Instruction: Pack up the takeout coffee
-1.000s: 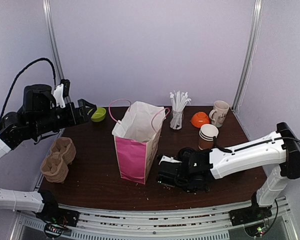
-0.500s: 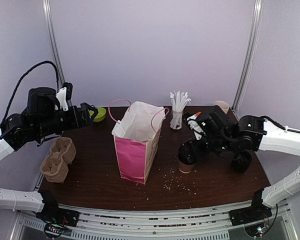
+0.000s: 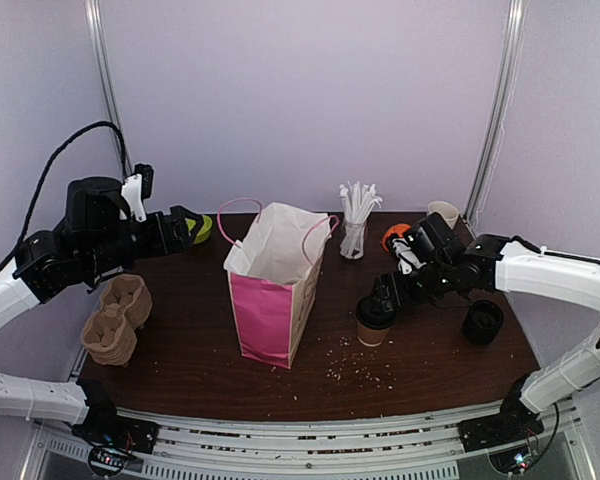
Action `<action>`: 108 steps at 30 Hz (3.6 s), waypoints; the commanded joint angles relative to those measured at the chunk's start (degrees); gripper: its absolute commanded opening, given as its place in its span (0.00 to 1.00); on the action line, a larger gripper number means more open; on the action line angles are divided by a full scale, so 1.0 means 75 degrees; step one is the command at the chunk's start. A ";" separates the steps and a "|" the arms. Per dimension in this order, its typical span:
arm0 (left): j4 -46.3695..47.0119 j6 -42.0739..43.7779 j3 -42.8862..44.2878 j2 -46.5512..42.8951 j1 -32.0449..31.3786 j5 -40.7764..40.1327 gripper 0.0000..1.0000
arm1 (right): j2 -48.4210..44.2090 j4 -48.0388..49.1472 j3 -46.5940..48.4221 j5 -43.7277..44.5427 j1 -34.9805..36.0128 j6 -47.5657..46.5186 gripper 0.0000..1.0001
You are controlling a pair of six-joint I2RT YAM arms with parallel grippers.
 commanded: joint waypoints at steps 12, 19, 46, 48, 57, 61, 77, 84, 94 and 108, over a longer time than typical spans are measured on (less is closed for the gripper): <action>0.0623 0.0332 -0.0155 0.0178 0.0038 -0.0235 0.98 | 0.0525 0.0709 -0.0350 -0.0512 -0.0288 0.0566 0.88; 0.0701 0.0324 -0.0280 0.0148 0.0038 -0.0217 0.98 | 0.0774 0.1025 -0.0445 -0.0554 -0.0300 0.0809 0.86; 0.0673 0.0277 -0.0483 0.0136 0.0038 -0.0192 0.98 | 0.0753 0.0555 -0.2284 -0.0314 -0.0312 0.0964 0.69; 0.0673 0.0271 -0.0473 0.0152 0.0038 -0.0187 0.98 | 0.0573 0.0610 -0.2534 -0.0384 -0.0311 0.1080 0.69; 0.0674 0.0259 -0.0478 0.0184 0.0038 -0.0140 0.98 | 0.0036 0.0875 -0.3143 -0.0540 -0.0309 0.1512 0.74; 0.0640 0.0258 -0.0476 0.0124 0.0038 -0.0136 0.98 | -0.0330 0.0634 -0.2647 -0.0466 -0.0312 0.1599 0.84; 0.0654 0.0288 -0.0472 0.0084 0.0038 -0.0181 0.98 | -0.0145 -0.1776 0.0294 -0.0566 -0.0306 0.0472 1.00; 0.0679 0.0313 -0.0443 0.0175 0.0038 -0.0159 0.98 | 0.0514 -0.2657 0.1088 -0.0672 -0.0097 -0.0179 1.00; 0.0676 0.0340 -0.0422 0.0204 0.0038 -0.0087 0.98 | 0.1276 -0.2772 0.1567 -0.0399 0.0431 -0.0312 1.00; 0.0685 0.0298 -0.0573 0.0160 0.0038 0.0010 0.98 | 0.1722 -0.2831 0.1709 0.0091 0.0504 -0.0366 1.00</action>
